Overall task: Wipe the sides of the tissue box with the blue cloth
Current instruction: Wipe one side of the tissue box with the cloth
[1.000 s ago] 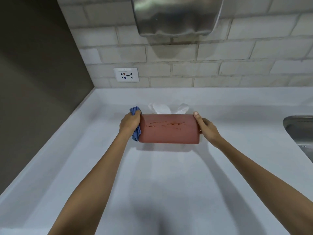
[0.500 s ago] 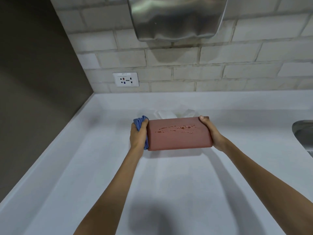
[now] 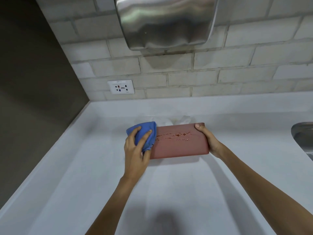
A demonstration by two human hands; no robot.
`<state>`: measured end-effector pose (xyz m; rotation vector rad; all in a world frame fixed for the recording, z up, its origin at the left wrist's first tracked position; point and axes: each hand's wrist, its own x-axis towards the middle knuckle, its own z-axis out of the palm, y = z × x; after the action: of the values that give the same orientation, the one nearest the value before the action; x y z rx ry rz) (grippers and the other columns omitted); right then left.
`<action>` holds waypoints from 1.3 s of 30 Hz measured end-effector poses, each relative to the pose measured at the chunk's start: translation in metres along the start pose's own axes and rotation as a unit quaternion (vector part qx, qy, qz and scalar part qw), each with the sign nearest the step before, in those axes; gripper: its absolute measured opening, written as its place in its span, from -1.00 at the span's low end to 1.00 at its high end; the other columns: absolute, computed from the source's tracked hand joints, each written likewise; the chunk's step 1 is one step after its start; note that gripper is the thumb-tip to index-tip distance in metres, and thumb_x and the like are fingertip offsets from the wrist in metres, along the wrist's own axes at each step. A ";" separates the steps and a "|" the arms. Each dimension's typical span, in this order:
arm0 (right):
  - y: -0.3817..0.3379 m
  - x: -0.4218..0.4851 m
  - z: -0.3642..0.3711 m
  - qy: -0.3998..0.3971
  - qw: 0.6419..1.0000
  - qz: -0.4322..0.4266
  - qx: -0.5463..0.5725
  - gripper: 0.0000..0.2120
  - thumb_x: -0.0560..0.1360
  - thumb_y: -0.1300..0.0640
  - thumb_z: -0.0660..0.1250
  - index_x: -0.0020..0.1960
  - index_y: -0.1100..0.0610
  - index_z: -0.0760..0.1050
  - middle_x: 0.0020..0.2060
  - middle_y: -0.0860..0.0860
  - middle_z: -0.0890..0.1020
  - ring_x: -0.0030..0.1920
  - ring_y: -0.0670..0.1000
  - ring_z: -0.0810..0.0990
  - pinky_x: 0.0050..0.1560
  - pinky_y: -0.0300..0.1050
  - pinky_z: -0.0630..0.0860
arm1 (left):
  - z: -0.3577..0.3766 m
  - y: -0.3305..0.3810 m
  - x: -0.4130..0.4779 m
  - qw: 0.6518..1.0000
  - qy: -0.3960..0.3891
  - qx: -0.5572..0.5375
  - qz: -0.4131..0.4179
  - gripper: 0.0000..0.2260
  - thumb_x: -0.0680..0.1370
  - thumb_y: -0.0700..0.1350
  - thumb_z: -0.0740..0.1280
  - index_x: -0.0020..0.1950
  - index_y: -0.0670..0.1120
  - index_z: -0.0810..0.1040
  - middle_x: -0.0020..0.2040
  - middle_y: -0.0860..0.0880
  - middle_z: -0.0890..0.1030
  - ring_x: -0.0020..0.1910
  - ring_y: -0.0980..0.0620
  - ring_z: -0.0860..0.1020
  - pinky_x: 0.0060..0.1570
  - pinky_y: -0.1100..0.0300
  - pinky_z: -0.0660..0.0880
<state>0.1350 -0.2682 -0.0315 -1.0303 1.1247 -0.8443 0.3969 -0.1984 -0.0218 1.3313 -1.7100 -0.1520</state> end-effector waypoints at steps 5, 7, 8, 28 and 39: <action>-0.001 -0.002 0.003 -0.002 1.000 -0.006 0.017 -0.61 0.18 -0.36 0.29 -0.19 -0.13 0.67 -0.23 -0.10 0.74 -0.22 -0.16 0.69 -0.30 -0.33 0.56 | 0.004 0.012 0.001 0.991 0.033 -0.108 -0.070 -0.79 0.47 0.07 0.29 0.05 0.05 0.55 0.35 -0.02 0.28 0.33 0.12 0.30 0.29 0.46 0.28; 0.000 -0.003 0.003 -0.002 1.000 -0.005 0.019 -0.58 0.18 -0.35 0.30 -0.15 -0.11 0.67 -0.20 -0.09 0.74 -0.20 -0.14 0.69 -0.24 -0.30 0.57 | 0.008 0.021 0.012 0.986 0.082 -0.103 -0.103 -0.91 0.50 -0.05 0.33 -0.08 -0.05 0.55 0.26 -0.06 0.35 0.26 0.05 0.34 0.25 0.30 0.33; 0.001 -0.003 0.003 0.003 1.000 -0.003 0.016 -0.53 0.18 -0.36 0.30 -0.10 -0.08 0.66 -0.17 -0.07 0.74 -0.15 -0.12 0.69 -0.15 -0.26 0.57 | 0.012 0.025 0.018 0.985 0.100 -0.084 -0.111 -0.92 0.50 -0.14 0.35 -0.07 -0.13 0.54 0.23 -0.12 0.39 0.24 -0.02 0.36 0.22 0.26 0.33; 0.003 -0.004 0.005 0.065 0.997 -0.035 0.003 -0.54 0.31 -0.24 0.27 0.05 0.03 0.60 0.04 0.07 0.68 0.05 0.05 0.62 0.17 -0.06 0.46 | 0.017 0.016 -0.036 0.983 0.019 0.007 -0.185 -0.45 0.56 0.11 0.13 0.53 -0.01 0.13 0.46 -0.13 0.29 0.38 -0.11 0.36 0.24 0.19 0.31; 0.003 -0.003 0.004 0.082 0.996 -0.034 0.005 -0.55 0.27 -0.26 0.31 -0.01 0.02 0.62 -0.07 0.00 0.70 -0.04 -0.02 0.64 0.00 -0.16 0.50 | 0.027 0.024 -0.014 0.986 -0.006 0.153 -0.064 -0.56 0.58 0.06 0.17 0.42 -0.10 0.39 0.46 -0.25 0.32 0.31 -0.28 0.41 0.27 -0.13 0.43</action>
<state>0.1386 -0.2633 -0.0333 -1.0102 1.2277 -1.0024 0.3603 -0.1889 -0.0307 1.6700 -1.7065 0.0312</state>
